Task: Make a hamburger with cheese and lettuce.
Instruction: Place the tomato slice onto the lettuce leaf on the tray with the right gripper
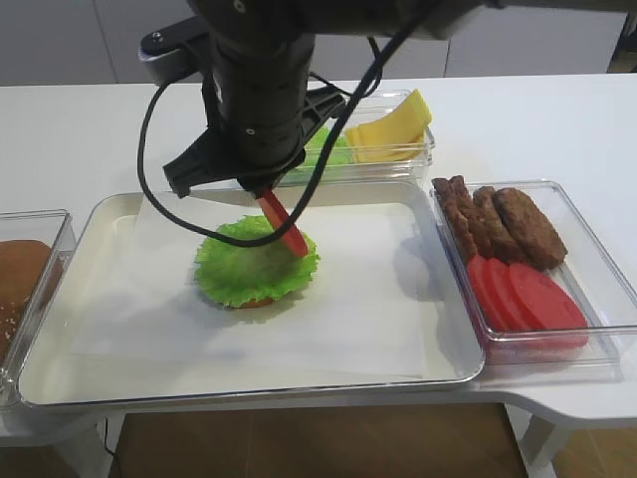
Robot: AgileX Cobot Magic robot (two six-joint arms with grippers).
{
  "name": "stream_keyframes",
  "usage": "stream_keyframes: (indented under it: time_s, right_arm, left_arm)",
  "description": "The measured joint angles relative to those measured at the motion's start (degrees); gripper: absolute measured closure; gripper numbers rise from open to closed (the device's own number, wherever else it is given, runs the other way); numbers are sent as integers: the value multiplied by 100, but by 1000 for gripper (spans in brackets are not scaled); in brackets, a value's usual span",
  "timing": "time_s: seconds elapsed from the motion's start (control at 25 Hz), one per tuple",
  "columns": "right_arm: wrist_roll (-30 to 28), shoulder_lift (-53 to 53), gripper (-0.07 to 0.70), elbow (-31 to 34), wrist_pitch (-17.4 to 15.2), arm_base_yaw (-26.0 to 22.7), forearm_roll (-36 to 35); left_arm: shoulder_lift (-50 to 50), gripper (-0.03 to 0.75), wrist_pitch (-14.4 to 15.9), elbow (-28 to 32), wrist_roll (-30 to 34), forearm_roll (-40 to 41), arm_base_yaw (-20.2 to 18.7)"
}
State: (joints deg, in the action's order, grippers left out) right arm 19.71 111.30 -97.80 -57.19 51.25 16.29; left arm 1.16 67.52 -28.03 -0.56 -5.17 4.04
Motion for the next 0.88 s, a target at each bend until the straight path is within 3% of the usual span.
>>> stream_keyframes:
  time_s: [0.68,0.88]
  right_arm:
    - [-59,25,582,-6,34,0,0]
    - [-59,25,546,-6,34,0,-22]
  left_arm:
    - [0,313,0,0,0,0,0]
    - [0,313,0,0,0,0,0]
